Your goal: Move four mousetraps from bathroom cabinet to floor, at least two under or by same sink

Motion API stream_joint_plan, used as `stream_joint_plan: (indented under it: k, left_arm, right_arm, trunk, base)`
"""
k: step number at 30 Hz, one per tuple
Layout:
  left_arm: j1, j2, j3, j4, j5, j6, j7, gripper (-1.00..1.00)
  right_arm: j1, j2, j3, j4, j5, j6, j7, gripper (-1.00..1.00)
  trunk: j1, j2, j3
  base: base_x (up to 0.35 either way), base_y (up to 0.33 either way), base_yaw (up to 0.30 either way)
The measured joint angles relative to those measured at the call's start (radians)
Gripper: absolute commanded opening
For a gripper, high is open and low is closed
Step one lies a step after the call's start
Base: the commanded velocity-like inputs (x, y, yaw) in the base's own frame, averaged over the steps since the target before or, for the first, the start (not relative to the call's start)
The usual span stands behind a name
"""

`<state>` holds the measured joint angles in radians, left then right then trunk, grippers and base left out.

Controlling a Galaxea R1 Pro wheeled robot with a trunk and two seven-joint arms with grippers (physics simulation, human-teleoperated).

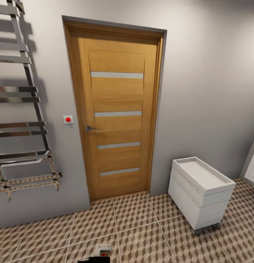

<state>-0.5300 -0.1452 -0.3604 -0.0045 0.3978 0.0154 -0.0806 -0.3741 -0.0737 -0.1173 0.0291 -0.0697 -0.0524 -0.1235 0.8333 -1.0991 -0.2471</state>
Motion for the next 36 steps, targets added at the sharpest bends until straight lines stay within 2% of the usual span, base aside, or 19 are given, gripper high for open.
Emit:
stream_joint_plan:
  k: [20, 36]
  left_arm:
    - [0.001, 0.007, 0.0, 0.0, 0.001, -0.001, 0.006, -1.0]
    - [0.002, 0.009, 0.001, -0.001, 0.001, -0.031, 0.006, -1.0]
  right_arm:
    - [0.0, 0.0, 0.0, 0.0, 0.0, 0.001, 0.001, -1.0]
    - [0.0, 0.0, 0.0, 0.0, 0.0, 0.002, 0.002, -1.0]
  trunk:
    - [0.0, 0.0, 0.007]
    - [0.0, 0.0, 0.013]
  base:
    - [0.0, 0.0, -0.288]
    - [0.0, 0.0, -0.288]
